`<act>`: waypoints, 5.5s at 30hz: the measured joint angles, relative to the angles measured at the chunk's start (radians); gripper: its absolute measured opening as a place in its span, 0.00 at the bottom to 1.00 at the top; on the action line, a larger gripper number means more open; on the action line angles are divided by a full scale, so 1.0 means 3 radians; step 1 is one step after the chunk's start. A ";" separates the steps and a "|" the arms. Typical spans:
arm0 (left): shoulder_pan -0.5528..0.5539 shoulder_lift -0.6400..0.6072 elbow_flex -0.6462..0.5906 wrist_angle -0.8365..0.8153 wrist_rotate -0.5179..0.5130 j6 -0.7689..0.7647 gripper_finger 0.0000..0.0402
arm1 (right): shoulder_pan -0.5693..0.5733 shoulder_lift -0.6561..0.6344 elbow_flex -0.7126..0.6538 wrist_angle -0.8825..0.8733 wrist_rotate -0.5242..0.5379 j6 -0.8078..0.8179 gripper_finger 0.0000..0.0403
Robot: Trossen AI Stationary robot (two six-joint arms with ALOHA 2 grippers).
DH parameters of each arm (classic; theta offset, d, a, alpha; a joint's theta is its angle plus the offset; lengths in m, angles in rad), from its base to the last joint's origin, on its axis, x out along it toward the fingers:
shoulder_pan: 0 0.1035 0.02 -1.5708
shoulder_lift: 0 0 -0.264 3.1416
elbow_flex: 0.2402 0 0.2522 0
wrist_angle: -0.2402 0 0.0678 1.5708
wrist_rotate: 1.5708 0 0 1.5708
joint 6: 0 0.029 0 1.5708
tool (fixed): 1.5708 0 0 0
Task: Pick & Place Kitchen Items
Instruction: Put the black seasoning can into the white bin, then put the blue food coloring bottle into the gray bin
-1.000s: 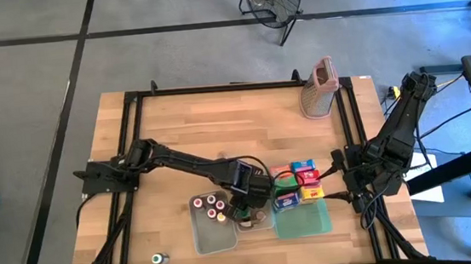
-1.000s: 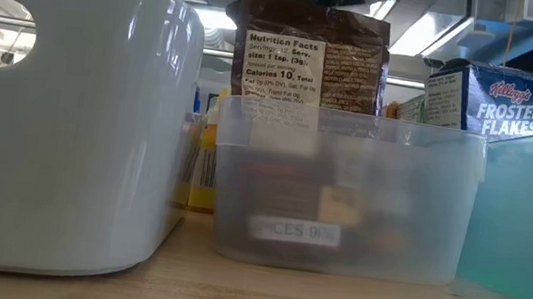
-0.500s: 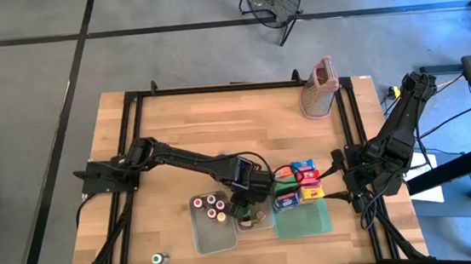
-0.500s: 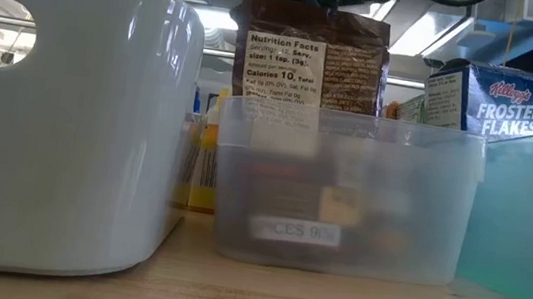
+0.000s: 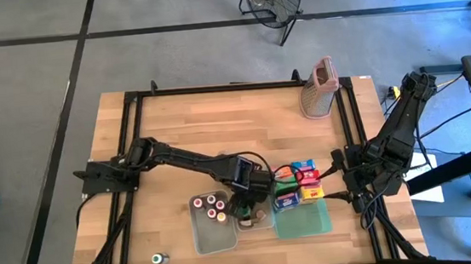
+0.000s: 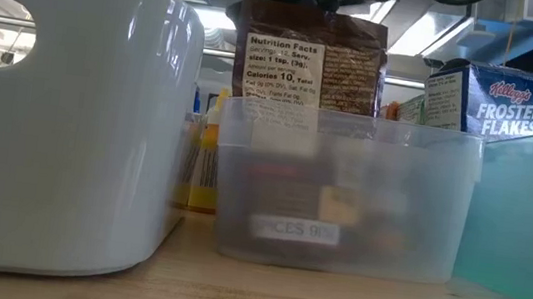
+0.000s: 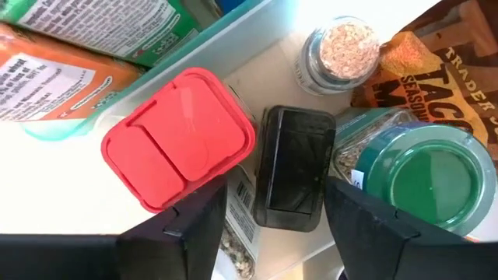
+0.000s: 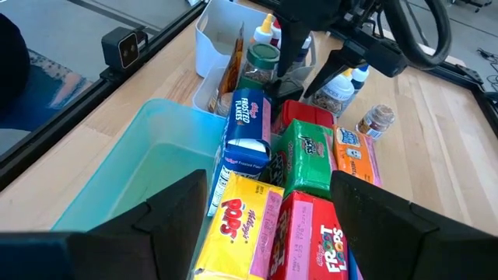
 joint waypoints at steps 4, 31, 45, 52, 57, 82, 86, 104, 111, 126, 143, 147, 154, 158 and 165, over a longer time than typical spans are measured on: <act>-0.0027 0.0001 0.0001 0.0000 -0.0009 0.0043 0.52 | -0.0001 0.0000 0.0000 0.0000 -0.0007 0.0000 0.68; -0.0186 -0.0005 0.0942 -0.1564 -0.0520 -0.0035 0.52 | -0.0001 0.0000 0.0001 0.0000 -0.0020 0.0000 0.68; -0.0501 -0.0347 0.0973 -0.1585 -0.0903 -0.0996 0.51 | -0.0001 0.0003 0.0001 0.0004 -0.0006 -0.0011 0.68; -0.0266 -0.0566 0.0772 -0.1574 -0.0786 -0.0556 0.52 | -0.0001 0.0003 0.0001 0.0002 -0.0010 0.0108 0.68; -0.0006 -0.1011 0.0129 -0.1583 -0.0684 -0.0435 0.51 | -0.0001 0.0005 0.0001 -0.0002 -0.0037 0.0106 0.68; 0.0637 -0.1880 -0.2044 0.0263 -0.0232 -0.0170 0.51 | -0.0001 0.0005 0.0001 0.0000 0.0090 0.0035 0.68; 0.0651 -0.1880 -0.2044 0.0384 -0.0148 -0.0164 0.51 | -0.0001 0.0005 0.0001 -0.0001 0.0090 0.0024 0.68; 0.0648 -0.1877 -0.2437 0.0875 -0.0149 -0.0228 0.50 | -0.0001 0.0005 0.0001 -0.0002 0.0089 0.0023 0.68; 0.0648 -0.1878 -0.2556 0.1049 -0.0143 -0.0223 0.50 | -0.0001 0.0005 0.0001 -0.0001 0.0088 0.0024 0.68; 0.0648 -0.1788 -0.2565 0.1160 0.0023 -0.0232 0.50 | -0.0001 0.0005 0.0000 0.0000 0.0088 0.0000 0.68; 0.0682 -0.1596 -0.2567 0.1143 0.0016 -0.0025 0.45 | -0.0001 0.0005 0.0000 0.0000 0.0086 0.0000 0.68; 0.0716 -0.1544 -0.2557 0.1159 0.0009 -0.0057 0.41 | -0.0001 0.0005 0.0000 0.0000 0.0086 0.0000 0.68; 0.0727 -0.1544 -0.2562 0.1217 0.0009 -0.0022 0.39 | -0.0002 0.0005 0.0000 -0.0002 0.0086 0.0000 0.68; 0.0727 -0.1544 -0.2562 0.1216 0.0009 -0.0017 0.39 | -0.0001 0.0005 0.0000 -0.0003 0.0086 -0.0001 0.68; 0.0727 -0.1544 -0.2489 0.1071 -0.0004 -0.0064 0.37 | -0.0003 0.0005 0.0000 -0.0005 0.0086 -0.0013 0.68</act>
